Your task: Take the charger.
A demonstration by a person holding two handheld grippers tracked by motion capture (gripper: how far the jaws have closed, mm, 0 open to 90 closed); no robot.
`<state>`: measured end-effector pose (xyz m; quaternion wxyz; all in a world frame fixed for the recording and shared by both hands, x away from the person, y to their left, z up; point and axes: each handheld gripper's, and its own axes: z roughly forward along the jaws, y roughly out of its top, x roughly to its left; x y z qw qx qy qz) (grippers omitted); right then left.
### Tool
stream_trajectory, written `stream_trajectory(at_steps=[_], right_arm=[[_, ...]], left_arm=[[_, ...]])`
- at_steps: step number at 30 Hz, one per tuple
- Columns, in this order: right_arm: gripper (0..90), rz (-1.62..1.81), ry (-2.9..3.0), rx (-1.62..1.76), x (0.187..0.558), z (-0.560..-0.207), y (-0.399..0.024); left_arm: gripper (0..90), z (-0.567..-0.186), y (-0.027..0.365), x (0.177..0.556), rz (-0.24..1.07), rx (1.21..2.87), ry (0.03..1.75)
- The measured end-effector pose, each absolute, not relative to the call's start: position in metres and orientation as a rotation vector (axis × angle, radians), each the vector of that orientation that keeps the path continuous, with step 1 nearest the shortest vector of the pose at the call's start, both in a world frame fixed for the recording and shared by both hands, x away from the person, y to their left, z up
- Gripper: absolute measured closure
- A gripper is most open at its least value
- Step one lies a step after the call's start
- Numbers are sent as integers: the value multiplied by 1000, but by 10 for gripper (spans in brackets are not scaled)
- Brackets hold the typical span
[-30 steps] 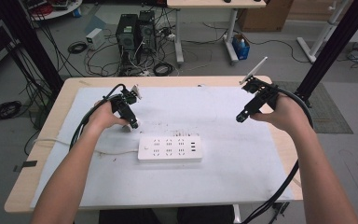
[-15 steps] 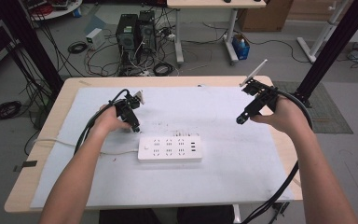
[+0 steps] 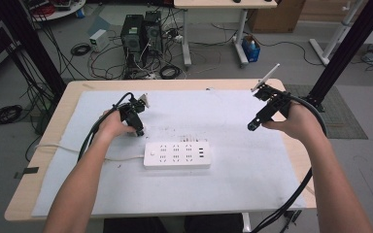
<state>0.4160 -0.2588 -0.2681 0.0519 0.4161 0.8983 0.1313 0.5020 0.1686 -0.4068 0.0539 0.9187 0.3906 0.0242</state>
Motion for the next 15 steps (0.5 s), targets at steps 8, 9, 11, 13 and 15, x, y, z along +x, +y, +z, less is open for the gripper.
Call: stream_trajectory(at_steps=[8,9,11,13,15], right_arm=[[168,398,2736,1253,415,-269,-258],[168,397,2738,1255,415,-269,-258],[168,396,2740,1250,415,-269,-257],[168,394,2744,1251,416,-268,-254],[168,393,2745,1250,417,-268,-254]], left_arm=[[426,-396,172,500,90,2747,1187],[426,-391,173,498,95,2749,1181],[426,-386,173,496,106,2741,1182],[426,-368,176,490,100,2745,1158],[426,-351,177,485,111,2739,1144]])
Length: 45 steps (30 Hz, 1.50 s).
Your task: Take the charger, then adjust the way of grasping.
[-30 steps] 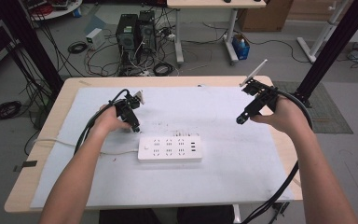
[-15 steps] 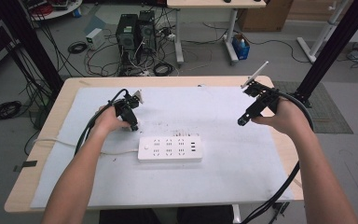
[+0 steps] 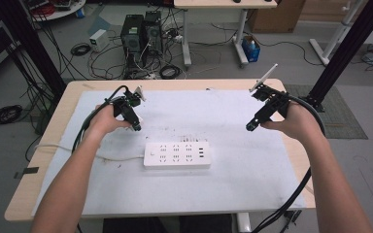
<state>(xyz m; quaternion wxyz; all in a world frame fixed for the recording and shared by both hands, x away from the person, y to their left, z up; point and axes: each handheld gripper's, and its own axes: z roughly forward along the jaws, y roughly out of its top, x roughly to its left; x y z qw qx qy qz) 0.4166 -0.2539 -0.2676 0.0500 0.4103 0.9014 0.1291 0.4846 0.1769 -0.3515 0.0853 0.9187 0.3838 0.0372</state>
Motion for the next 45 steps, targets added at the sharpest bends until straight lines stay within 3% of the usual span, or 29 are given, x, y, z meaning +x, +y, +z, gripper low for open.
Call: stream_trajectory(at_steps=[5,13,22,27,37,45], right_arm=[[168,406,2741,1254,416,-265,-250],[168,421,2739,1280,416,-262,-249],[168,548,2669,1515,414,-248,-255],[169,655,2654,1664,411,-243,-254],[170,973,2712,1839,399,-238,-226],[204,1214,2683,1990,399,-245,-200]], left_arm=[[426,-311,176,469,115,2731,1094],[426,-280,171,454,150,2721,1030],[426,-265,160,438,162,2687,855],[426,-258,147,428,154,2643,645],[426,-258,106,409,69,2483,335],[426,-260,70,392,144,2427,168]])
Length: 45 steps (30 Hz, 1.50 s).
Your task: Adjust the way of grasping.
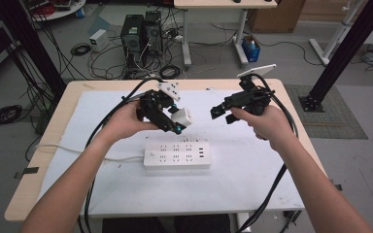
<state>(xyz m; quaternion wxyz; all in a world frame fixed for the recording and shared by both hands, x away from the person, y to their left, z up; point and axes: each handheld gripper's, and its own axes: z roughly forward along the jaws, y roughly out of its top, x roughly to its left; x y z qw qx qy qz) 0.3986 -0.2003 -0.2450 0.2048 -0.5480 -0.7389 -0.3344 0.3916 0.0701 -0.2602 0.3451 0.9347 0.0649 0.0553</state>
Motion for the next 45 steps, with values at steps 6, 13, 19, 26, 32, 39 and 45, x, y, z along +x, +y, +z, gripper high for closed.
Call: stream_trajectory(at_steps=[6,13,19,26,32,39,45], right_arm=[[283,-969,-1978,-1481,401,-251,-180],[341,-953,-1928,-1470,405,-264,-164],[558,-949,-1921,-1427,407,-269,-156],[624,-972,-1943,-1408,410,-269,-156],[624,-984,-2086,-1389,415,-254,-170],[624,-805,-2523,-1302,415,-226,-170],[623,-564,-2869,-1108,411,-212,-162]], left_arm=[[426,-261,53,384,171,2401,115],[426,-260,48,383,183,2389,93],[426,-260,47,382,221,2396,90],[300,-260,48,381,314,2417,130],[188,-259,73,381,316,2488,217],[154,-260,115,386,295,2653,405],[154,-269,149,397,239,2812,626]])
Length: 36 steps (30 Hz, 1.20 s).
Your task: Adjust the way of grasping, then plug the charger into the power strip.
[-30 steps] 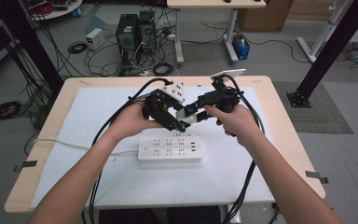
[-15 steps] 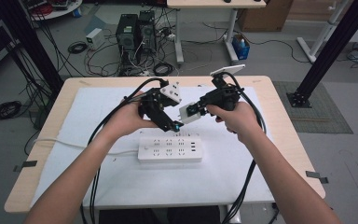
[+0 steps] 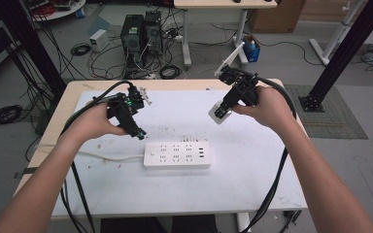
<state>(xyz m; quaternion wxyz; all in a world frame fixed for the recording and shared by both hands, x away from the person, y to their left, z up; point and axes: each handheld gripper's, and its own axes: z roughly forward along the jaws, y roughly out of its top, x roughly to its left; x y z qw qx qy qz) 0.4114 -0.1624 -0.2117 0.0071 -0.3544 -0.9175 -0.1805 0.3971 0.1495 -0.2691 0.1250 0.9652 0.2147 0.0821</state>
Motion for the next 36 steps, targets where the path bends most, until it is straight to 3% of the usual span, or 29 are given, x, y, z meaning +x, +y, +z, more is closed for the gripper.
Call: stream_trajectory(at_steps=[7,24,36], right_arm=[[623,-447,-3000,-1005,409,-205,-162],[622,-420,-3037,-922,400,-206,-168],[623,-316,-3085,-662,413,-231,-124]], left_arm=[[154,-273,172,401,233,2831,750],[154,-266,170,396,239,2811,734],[154,-268,171,390,230,2821,703]])
